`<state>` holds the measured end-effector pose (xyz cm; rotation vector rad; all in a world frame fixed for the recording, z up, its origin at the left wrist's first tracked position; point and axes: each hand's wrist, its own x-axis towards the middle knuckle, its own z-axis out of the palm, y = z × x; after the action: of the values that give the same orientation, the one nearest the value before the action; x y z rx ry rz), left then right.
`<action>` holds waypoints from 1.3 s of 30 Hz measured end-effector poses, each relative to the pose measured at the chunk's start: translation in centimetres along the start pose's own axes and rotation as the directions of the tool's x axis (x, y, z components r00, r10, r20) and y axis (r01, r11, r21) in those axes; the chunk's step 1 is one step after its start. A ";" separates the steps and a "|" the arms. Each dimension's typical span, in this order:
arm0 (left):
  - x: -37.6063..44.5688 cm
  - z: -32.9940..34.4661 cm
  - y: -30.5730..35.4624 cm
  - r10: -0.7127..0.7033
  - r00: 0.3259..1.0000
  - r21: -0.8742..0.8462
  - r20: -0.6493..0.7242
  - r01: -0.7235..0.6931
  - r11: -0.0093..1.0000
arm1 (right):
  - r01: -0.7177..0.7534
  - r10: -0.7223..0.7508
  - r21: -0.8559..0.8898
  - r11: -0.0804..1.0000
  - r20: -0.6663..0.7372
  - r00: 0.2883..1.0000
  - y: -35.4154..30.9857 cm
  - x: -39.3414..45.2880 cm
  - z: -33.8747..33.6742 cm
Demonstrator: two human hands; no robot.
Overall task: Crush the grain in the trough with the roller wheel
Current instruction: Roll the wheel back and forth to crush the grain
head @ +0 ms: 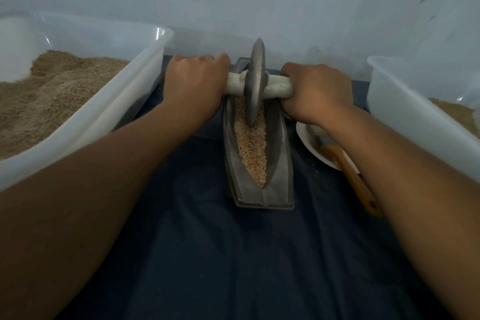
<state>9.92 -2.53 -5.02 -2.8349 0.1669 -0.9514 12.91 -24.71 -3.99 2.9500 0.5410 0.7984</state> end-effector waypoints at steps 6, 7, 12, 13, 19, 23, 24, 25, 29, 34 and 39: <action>0.4 0.2 0.1 -0.018 1.000 -0.003 0.000 0.018 1.000 | 0.003 -0.003 0.005 1.000 0.068 0.998 0.5 1.0 0.0; 0.5 0.2 0.2 -0.019 1.000 -0.003 -0.006 0.019 1.000 | -0.005 0.004 0.009 1.000 0.081 0.997 0.5 1.1 0.1; 0.7 0.0 0.2 -0.006 1.000 -0.010 -0.003 0.006 1.000 | -0.018 0.017 0.011 1.000 0.122 0.992 0.6 1.3 0.2; 0.6 0.0 0.2 -0.007 1.000 -0.014 0.002 0.007 1.000 | -0.015 0.014 0.007 1.000 0.124 0.992 0.6 1.3 0.1; 0.5 0.0 0.2 -0.005 1.000 -0.007 -0.009 0.005 1.000 | -0.013 0.014 -0.005 1.000 0.133 0.991 0.6 1.4 0.1; 0.6 0.2 0.2 -0.001 1.000 0.008 -0.007 0.001 1.000 | -0.014 0.014 -0.003 1.000 0.149 0.989 0.5 1.6 0.0; 0.7 0.2 0.2 -0.005 1.000 0.011 -0.008 0.005 1.000 | -0.015 0.015 -0.006 1.000 0.151 0.988 0.5 1.7 0.0; 0.8 0.3 0.2 -0.009 1.000 0.016 -0.010 0.010 1.000 | -0.017 0.018 -0.008 1.000 0.153 0.988 0.5 1.8 -0.1; 0.7 0.5 0.3 -0.014 1.000 0.001 -0.024 0.014 1.000 | -0.025 0.024 0.006 1.000 0.146 0.989 0.5 1.8 0.1; 0.6 0.3 0.4 -0.008 0.999 0.013 -0.047 0.009 1.000 | -0.044 0.042 0.010 0.999 0.148 0.988 0.4 1.2 0.0; -0.2 -0.4 0.8 -0.001 0.998 0.042 -0.056 0.004 0.999 | -0.085 0.079 0.038 0.996 0.138 0.987 0.1 -0.3 -0.2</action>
<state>9.50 -3.37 -4.91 -2.7727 0.1481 -1.0235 12.65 -24.95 -3.97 3.0558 0.4373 0.5916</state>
